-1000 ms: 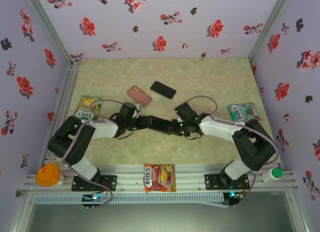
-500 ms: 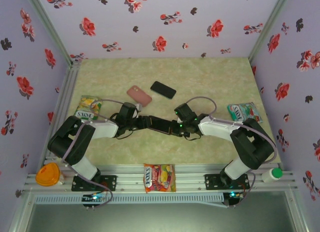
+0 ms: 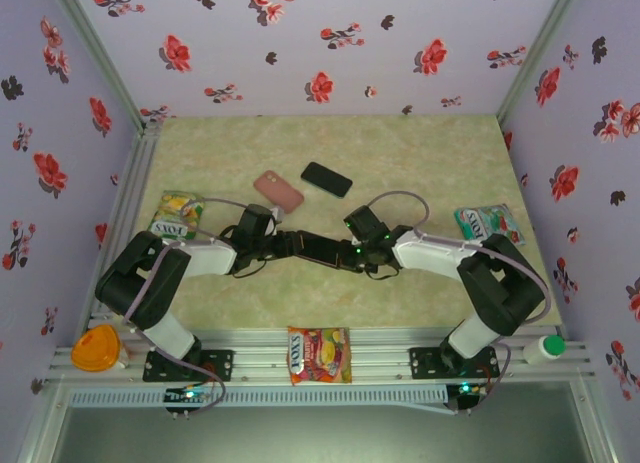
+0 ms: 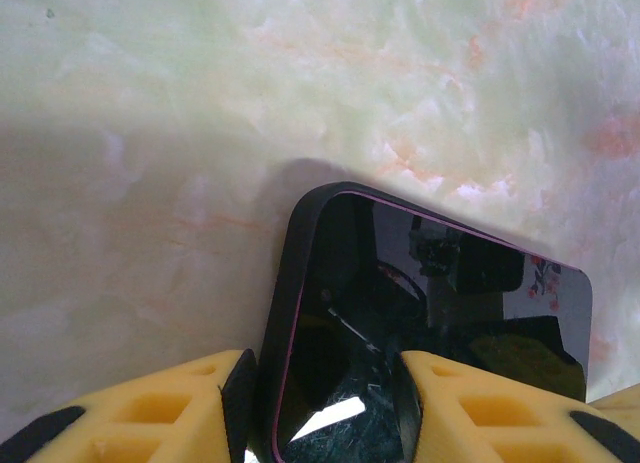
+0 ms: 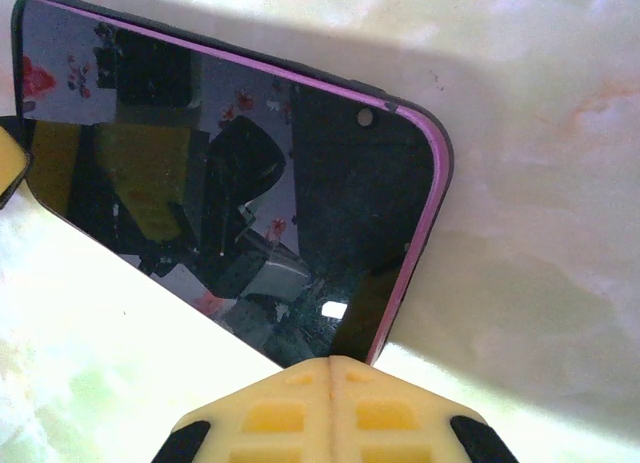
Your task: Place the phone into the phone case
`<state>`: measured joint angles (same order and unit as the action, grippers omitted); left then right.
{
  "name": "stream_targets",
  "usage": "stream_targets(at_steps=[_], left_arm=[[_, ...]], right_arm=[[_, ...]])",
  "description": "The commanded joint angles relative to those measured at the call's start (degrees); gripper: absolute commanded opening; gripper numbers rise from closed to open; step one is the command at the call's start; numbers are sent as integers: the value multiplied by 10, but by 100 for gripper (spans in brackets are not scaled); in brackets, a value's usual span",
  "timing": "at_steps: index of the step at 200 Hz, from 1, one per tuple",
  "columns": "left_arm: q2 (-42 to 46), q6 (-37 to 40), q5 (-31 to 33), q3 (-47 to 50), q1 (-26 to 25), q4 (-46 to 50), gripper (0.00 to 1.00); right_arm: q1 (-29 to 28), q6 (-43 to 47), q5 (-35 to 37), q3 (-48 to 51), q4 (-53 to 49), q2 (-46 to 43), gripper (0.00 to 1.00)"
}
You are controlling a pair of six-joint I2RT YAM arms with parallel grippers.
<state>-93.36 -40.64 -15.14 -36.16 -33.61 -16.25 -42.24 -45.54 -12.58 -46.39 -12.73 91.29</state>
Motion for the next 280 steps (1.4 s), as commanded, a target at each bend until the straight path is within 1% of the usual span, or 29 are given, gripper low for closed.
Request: stream_targets(at_steps=[1, 79, 151, 216, 280], left_arm=[[6, -8, -3, -1, -5, 5, 45], [-1, -7, -7, -4, -5, 5, 45], [-7, -7, -9, -11, -5, 6, 45], [-8, -12, -10, -15, -5, 10, 45], [-21, -12, -6, -29, -5, 19, 45]], right_arm=[[-18, 5, 31, -1, -38, 48, 0], [-24, 2, 45, -15, -77, 91, 0], [-25, 0, 44, -20, -84, 123, 0], [-25, 0, 49, -20, -90, 125, 0], [-24, 17, 51, -31, -95, 154, 0]])
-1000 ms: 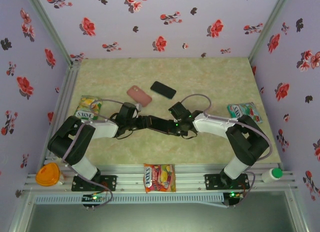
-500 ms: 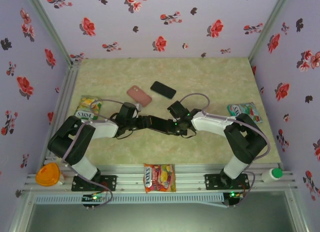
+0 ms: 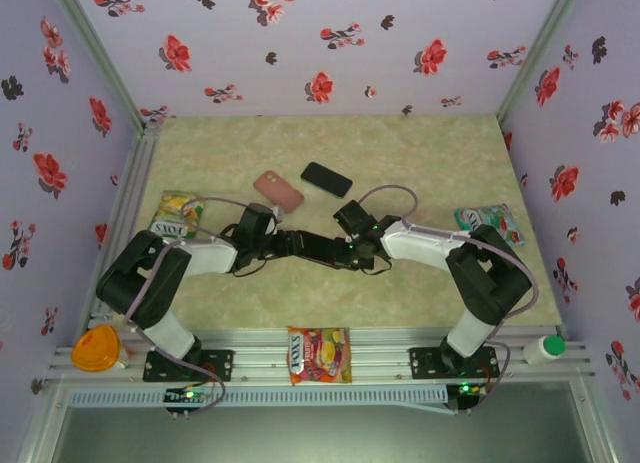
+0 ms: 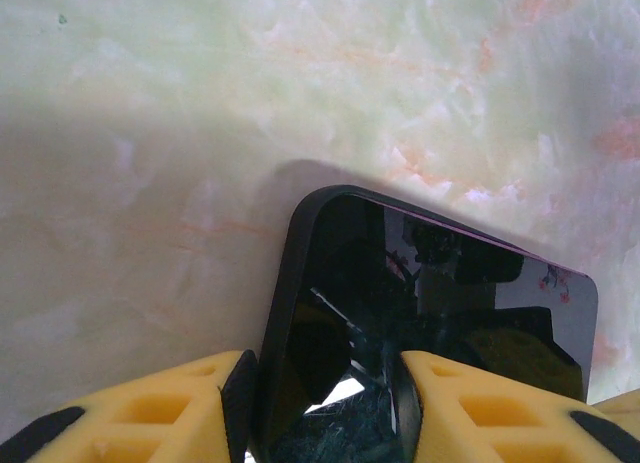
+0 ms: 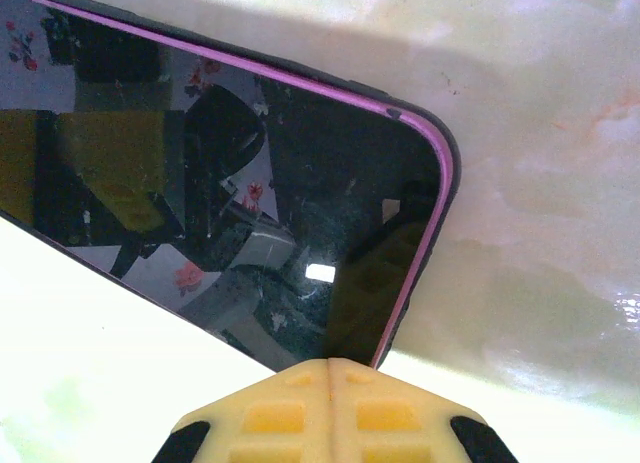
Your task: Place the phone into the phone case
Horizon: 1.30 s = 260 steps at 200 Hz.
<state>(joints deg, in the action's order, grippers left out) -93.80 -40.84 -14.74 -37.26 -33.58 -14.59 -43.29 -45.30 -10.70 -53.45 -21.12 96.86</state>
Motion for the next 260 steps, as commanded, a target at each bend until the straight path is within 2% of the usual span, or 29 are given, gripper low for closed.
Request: stream_targets(at_steps=[1, 86, 260], left_arm=[[-16, -11, -10, -18, -6, 3, 45], [-24, -11, -10, -38, -6, 24, 45], [-10, -4, 7, -66, -5, 69, 45]], right_arm=[[-14, 14, 32, 40, -12, 99, 0], [-14, 24, 31, 28, -22, 137, 0], [-14, 7, 11, 73, 51, 184, 0]])
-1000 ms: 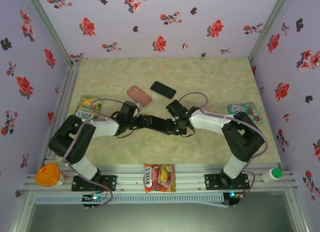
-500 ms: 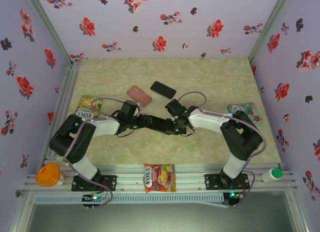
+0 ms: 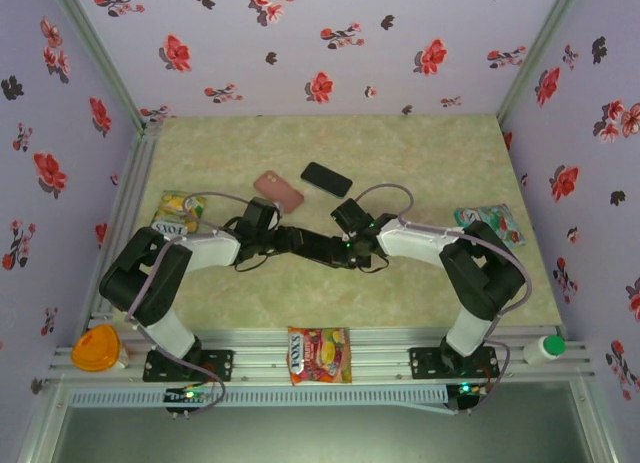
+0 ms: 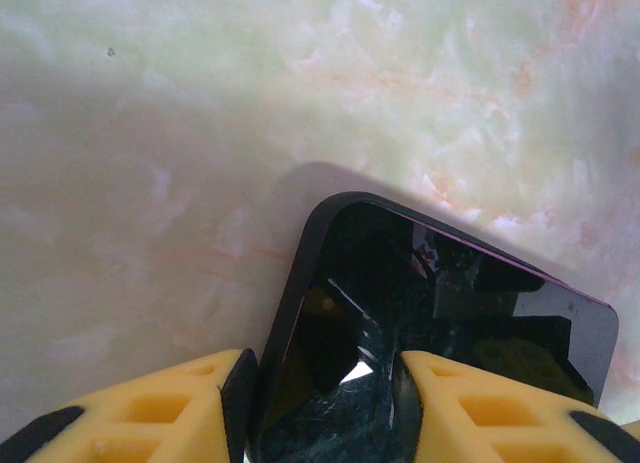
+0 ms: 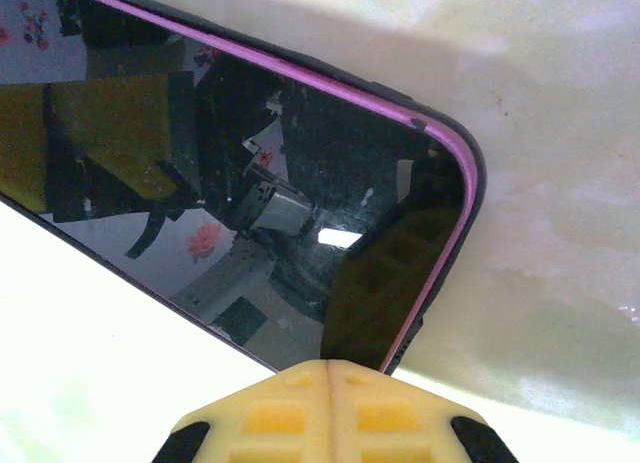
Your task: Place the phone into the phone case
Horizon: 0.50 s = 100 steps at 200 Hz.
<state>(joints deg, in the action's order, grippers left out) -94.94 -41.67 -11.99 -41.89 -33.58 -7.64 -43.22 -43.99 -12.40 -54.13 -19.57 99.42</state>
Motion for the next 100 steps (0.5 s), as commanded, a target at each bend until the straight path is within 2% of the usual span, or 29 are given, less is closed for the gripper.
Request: stream_targets(at_steps=[1, 100], left_arm=[[2, 5, -20, -20, -5, 0, 45], [-12, 16, -18, -28, -5, 0, 45]], right_arm=[[-14, -6, 28, 80, 36, 159, 0], [-17, -4, 47, 66, 1, 180, 0]])
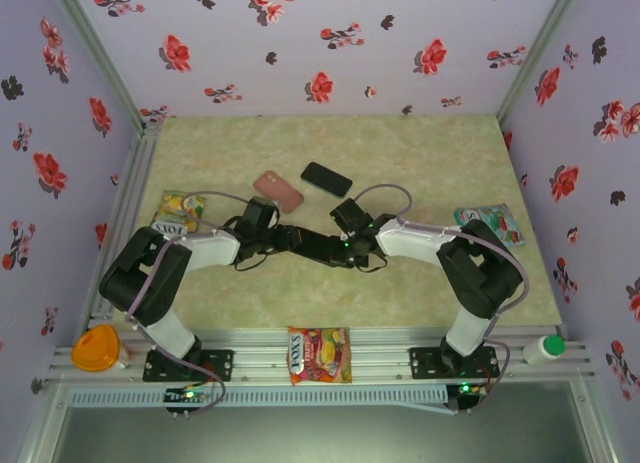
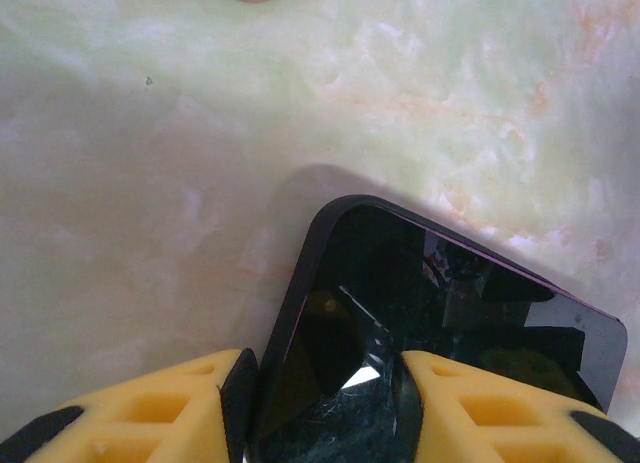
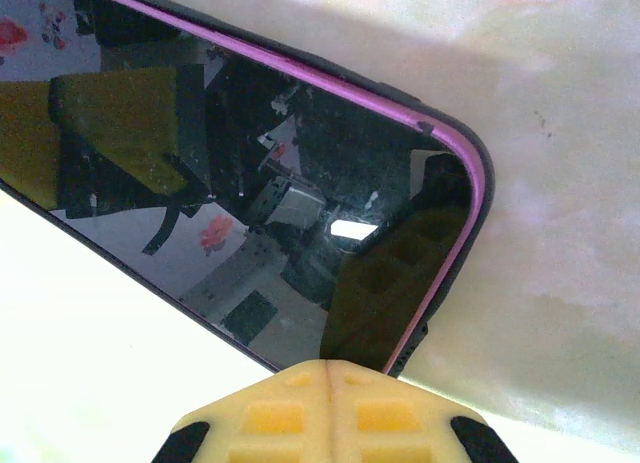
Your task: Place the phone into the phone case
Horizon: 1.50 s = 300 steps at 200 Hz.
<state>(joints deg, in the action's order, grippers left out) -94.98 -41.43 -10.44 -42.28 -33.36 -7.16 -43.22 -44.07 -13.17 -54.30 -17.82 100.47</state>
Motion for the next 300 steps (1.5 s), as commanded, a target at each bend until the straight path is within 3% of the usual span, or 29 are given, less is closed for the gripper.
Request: stream_targets(at_steps=[1, 147, 200, 246, 300], left_arm=[[-12, 14, -33, -24, -7, -5, 45], [-50, 22, -41, -31, -7, -35, 45], [-45, 20, -39, -21, -9, -32, 44], [-36, 27, -35, -18, -11, -17, 44], [-23, 28, -28, -12, -14, -10, 44]], right_arm=[[-16, -2, 55, 67, -17, 170, 0], [-31, 14, 70, 17, -88, 220, 0], [-31, 13, 60, 22, -82, 124, 0], [-28, 26, 79, -38, -129, 29, 0], [-15, 42, 79, -65, -150, -17, 0]])
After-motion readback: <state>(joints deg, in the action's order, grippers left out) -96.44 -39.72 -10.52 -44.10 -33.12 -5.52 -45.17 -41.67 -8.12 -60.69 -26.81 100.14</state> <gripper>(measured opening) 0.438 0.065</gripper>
